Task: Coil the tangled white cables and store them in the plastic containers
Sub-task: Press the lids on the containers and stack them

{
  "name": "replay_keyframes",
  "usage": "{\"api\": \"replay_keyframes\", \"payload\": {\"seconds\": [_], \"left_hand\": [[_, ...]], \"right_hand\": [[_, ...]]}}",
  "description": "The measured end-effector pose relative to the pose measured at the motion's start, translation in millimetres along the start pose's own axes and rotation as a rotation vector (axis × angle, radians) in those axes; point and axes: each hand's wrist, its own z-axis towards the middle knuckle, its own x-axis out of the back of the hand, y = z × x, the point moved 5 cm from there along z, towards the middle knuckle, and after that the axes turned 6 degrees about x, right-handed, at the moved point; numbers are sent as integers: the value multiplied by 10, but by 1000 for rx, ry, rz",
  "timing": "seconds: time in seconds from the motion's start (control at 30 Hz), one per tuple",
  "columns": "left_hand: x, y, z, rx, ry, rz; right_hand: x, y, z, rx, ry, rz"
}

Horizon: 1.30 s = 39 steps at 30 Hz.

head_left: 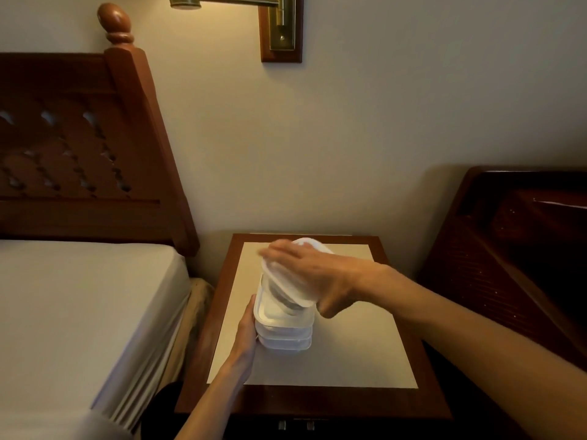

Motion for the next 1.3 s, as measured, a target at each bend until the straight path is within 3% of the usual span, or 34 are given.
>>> {"api": "replay_keyframes", "payload": {"seconds": [0.17, 0.53, 0.67, 0.73, 0.8, 0.83, 0.9, 0.93, 1.0, 1.07, 1.17, 1.3], "left_hand": [[-40, 18, -71, -34, -47, 13], [-39, -40, -40, -66, -66, 19], [-39, -44, -45, -40, -34, 24], [26, -9, -9, 0, 0, -26], [90, 13, 116, 65, 32, -62], [95, 78, 161, 72, 40, -48], [85, 187, 295, 78, 51, -22], [57, 233, 369, 76, 33, -10], [6, 335, 456, 43, -31, 27], [-63, 426, 438, -8, -94, 56], [-158, 435, 370, -60, -168, 203], [39, 144, 508, 24, 16, 247]], "right_hand": [[-278, -53, 261, 228, -176, -326], [-439, 37, 230, 356, -134, -456], [-391, 44, 151, 271, -142, -474], [-238, 24, 17, 153, -49, -413], [-89, -34, -190, 0, 218, -131], [-71, -58, -326, -122, 474, 97], [-427, -19, -633, -560, 1121, 602], [-835, -53, -731, -875, 1305, 864], [-1726, -282, -683, -1353, 1239, 1370], [-2122, -547, -479, -1515, 1020, 1779], [-2010, -687, -222, -1444, 909, 2084], [-1785, -386, -99, -1300, 865, 2028]]}}
